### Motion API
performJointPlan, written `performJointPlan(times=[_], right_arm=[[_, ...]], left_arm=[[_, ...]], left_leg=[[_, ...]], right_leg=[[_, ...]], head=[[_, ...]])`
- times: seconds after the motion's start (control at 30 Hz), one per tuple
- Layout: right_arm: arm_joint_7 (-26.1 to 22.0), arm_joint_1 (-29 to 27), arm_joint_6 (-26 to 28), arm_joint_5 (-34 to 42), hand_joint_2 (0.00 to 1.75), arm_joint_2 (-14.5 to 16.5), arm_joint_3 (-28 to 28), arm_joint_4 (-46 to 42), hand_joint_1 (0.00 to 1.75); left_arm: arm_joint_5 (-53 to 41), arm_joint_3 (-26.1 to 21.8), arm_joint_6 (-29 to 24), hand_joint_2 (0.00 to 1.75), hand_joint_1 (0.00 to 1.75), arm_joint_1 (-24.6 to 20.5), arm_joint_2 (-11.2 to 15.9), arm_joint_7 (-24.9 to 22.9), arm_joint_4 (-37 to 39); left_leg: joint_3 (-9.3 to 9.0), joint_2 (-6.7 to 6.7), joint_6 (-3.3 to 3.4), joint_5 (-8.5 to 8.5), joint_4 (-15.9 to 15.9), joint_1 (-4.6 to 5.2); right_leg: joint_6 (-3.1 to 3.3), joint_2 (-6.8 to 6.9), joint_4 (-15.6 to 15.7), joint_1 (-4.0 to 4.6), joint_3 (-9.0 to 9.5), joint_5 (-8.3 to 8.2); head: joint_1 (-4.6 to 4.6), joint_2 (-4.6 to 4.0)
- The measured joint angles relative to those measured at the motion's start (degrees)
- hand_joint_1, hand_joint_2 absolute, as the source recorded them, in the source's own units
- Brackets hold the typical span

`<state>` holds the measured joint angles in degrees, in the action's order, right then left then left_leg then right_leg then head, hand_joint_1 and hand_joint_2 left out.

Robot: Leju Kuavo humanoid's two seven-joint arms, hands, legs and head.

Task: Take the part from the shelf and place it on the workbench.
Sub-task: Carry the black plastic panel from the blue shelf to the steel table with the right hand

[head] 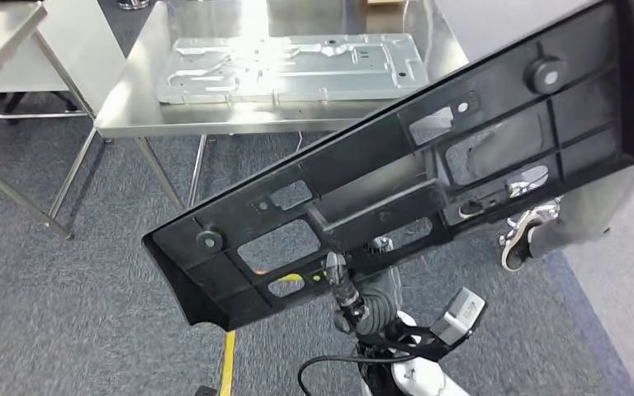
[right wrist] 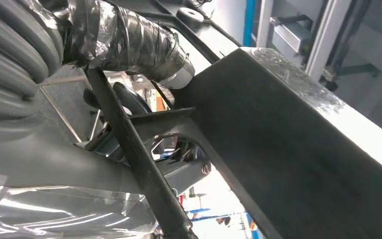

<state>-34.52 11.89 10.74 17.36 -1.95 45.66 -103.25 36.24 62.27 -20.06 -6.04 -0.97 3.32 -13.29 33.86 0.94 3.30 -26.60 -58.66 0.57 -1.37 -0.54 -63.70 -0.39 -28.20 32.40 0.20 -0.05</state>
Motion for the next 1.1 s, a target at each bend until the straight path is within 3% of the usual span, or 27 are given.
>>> performJointPlan(times=[0.1,0.17,0.2,0.27,0.33,0.43,0.47,0.53,0.6,0.67,0.7,0.73,0.8,0.83,0.87,0.97,1.03,1.1], right_arm=[[0.0,-0.01,-0.07,0.01,1.75,-0.01,0.0,0.0,1.75],[0.01,-0.16,-0.09,0.05,1.75,-0.02,0.0,0.03,1.75],[0.01,-0.19,-0.1,0.07,1.75,-0.02,0.0,0.04,1.75],[0.01,-0.21,-0.18,0.09,1.75,-0.03,0.0,0.1,1.75],[0.03,-0.29,-0.34,0.18,1.75,-0.05,0.0,0.22,1.75],[0.01,-0.38,-0.42,0.39,1.75,-0.01,-0.01,0.28,1.75],[0.01,-0.35,-0.42,0.43,1.75,0.04,-0.01,0.28,1.75],[0.01,-0.31,-0.49,0.45,1.75,0.13,-0.02,0.28,1.75],[0.01,-0.3,-0.66,0.5,1.75,0.13,-0.02,0.3,1.75],[0.01,-0.32,-0.83,0.59,1.75,0.13,-0.02,0.31,1.75],[0.01,-0.33,-0.9,0.64,1.75,0.13,-0.02,0.31,1.75],[0.01,-0.33,-0.94,0.68,1.75,0.13,-0.02,0.31,1.75],[-0.01,-0.33,-1.02,0.74,1.75,0.13,-0.01,0.39,1.75],[-0.02,-0.34,-1.05,0.76,1.75,0.14,-0.02,0.46,1.75],[-0.03,-0.36,-1.09,0.79,1.75,0.15,-0.01,0.54,1.75],[-0.09,-0.21,-1.12,0.88,1.75,0.22,-0.02,0.57,1.75],[-0.13,-0.05,-1.13,0.89,1.75,0.22,-0.02,0.56,1.75],[-0.13,-0.12,-1.14,0.91,1.75,0.21,-0.02,0.65,1.75]], left_arm=[[0.0,0.0,0.02,1.75,0.0,-0.17,-0.03,-0.04,0.0],[0.01,0.0,0.02,1.75,0.0,0.08,-0.05,-0.06,0.0],[0.02,0.0,0.02,1.75,0.0,0.2,-0.06,-0.07,0.0],[0.04,0.0,0.02,1.75,0.0,0.27,-0.08,-0.05,0.01],[0.12,0.01,0.0,1.75,0.0,0.15,-0.07,-0.05,0.02],[0.18,0.02,0.0,1.75,0.0,0.03,-0.03,-0.07,0.02],[0.17,0.02,0.0,1.75,0.0,-0.05,-0.03,-0.07,0.02],[0.17,0.03,0.0,1.75,0.0,-0.23,-0.03,-0.06,0.02],[0.18,0.05,0.0,1.75,0.0,-0.16,-0.03,-0.06,0.02],[0.19,0.07,0.0,1.75,0.0,0.14,-0.03,-0.07,0.02],[0.2,0.07,0.0,1.75,0.0,0.25,-0.03,-0.07,0.02],[0.2,0.07,0.0,1.75,0.0,0.3,-0.03,-0.07,0.02],[0.23,0.08,-0.01,1.75,0.0,0.44,0.15,-0.07,0.1],[0.28,0.09,-0.02,1.75,0.0,0.55,0.24,-0.08,0.16],[0.32,0.1,-0.03,1.75,0.0,0.67,0.32,-0.08,0.22],[0.37,0.13,-0.06,1.75,0.0,0.38,0.25,-0.07,0.26],[0.39,0.13,-0.08,1.75,0.0,0.01,0.2,-0.05,0.26],[0.49,0.13,-0.1,1.75,0.0,-0.05,0.16,-0.04,0.26]], left_leg=[[-1.3,-0.06,0.26,-1.02,0.24,-0.21],[-2.45,0.01,0.03,-2.09,0.21,-0.35],[-3.2,0.05,-0.16,-2.71,0.19,-0.45],[-4.69,0.13,-0.74,-4.12,0.01,-0.59],[-5.46,0.24,-1.51,-5.36,0.08,-0.53],[-6.24,0.17,-2.58,-5.77,-0.27,-0.47],[-5.93,0.05,-2.86,-5.54,-1.66,-0.52],[-2.69,-0.25,-3.29,-5.82,-6.97,-0.69],[2.44,-0.44,-3.49,-8.05,-13.04,-0.77],[5.93,-0.51,-3.31,-10.27,-14.39,-0.73],[6.63,-0.51,-2.98,-9.74,-12.76,-0.62],[6.8,-0.51,-2.44,-7.5,-9.96,-0.44],[6.47,-0.21,-0.95,-0.17,-4.52,0.28],[6.05,0.08,-0.32,2.39,-2.89,0.69],[5.57,0.34,0.06,3.59,-2.04,1.0],[2.6,0.49,0.18,2.52,-0.25,0.76],[0.76,0.46,0.3,1.74,0.5,0.47],[-0.5,0.46,0.42,0.52,0.59,0.45]], right_leg=[[-0.6,0.06,-8.51,-0.27,-6.71,3.69],[-1.01,0.08,-9.51,-0.51,-9.82,4.52],[-1.17,0.09,-7.57,-0.63,-10.16,3.06],[-1.3,0.23,-1.46,-0.85,-9.78,-2.92],[-0.64,0.44,2.16,-0.79,-9.26,-6.68],[0.92,0.3,2.89,-0.73,-8.1,-6.52],[1.32,0.27,3.16,-0.8,-7.42,-6.19],[1.88,0.34,3.67,-0.86,-5.9,-5.52],[2.11,0.38,4.04,-0.78,-4.57,-4.6],[2.15,0.21,4.19,-0.61,-2.96,-3.37],[2.14,0.12,4.22,-0.47,-1.97,-2.62],[2.13,0.07,4.25,-0.31,-0.97,-1.84],[1.92,-0.18,4.35,-0.12,0.69,-0.33],[1.63,-0.37,4.46,-0.12,1.27,0.37],[1.32,-0.54,4.37,-0.13,1.96,0.72],[0.39,-0.48,1.83,0.03,2.5,-0.11],[-0.07,-0.21,-3.11,-0.03,-0.48,0.14],[-0.48,-0.1,-8.22,-0.21,-5.1,2.72]], head=[[0.49,0.01],[0.58,0.01],[0.59,0.01],[0.66,0.01],[0.83,0.01],[0.89,0.01],[0.8,0.01],[0.56,0.01],[0.39,0.01],[0.38,0.01],[0.38,0.01],[0.37,0.01],[0.5,0.01],[0.41,0.0],[0.31,0.0],[-0.01,0.01],[0.1,0.01],[0.25,0.01]])
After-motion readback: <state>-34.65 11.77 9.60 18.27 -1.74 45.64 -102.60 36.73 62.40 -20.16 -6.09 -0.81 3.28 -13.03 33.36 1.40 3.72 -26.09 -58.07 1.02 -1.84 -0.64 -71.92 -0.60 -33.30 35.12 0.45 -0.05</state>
